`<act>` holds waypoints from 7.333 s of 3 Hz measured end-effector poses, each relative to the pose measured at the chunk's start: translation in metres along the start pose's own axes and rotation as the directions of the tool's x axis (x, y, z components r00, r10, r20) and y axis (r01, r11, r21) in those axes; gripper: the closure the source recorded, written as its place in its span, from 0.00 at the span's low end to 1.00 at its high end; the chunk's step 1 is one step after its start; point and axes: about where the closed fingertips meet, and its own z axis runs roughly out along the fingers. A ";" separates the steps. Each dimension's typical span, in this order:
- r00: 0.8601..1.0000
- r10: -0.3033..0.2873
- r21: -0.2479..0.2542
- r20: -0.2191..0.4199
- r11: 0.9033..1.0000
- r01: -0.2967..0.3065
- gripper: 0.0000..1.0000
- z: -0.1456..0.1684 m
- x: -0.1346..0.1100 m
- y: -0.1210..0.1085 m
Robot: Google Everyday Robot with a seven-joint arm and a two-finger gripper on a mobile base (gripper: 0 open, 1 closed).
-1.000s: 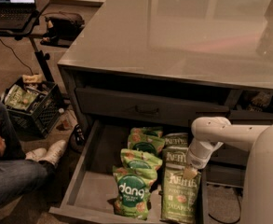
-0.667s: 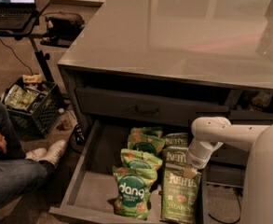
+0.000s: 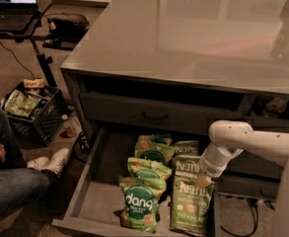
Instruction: Pick green jalapeno chip bag from middle drawer and place on counter
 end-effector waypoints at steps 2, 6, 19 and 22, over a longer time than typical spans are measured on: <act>0.999 -0.029 0.029 0.028 0.999 0.029 1.00 -0.097 -0.004 0.035; 0.993 -0.114 0.198 -0.017 0.973 0.115 1.00 -0.225 -0.028 0.059; 0.969 -0.218 0.653 -0.119 0.718 0.241 1.00 -0.554 -0.143 -0.099; 0.946 -0.312 0.579 -0.084 0.758 0.301 0.59 -0.517 -0.180 -0.105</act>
Offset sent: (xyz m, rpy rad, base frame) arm -0.0218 -0.0077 0.1758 0.0066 -0.0908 0.0279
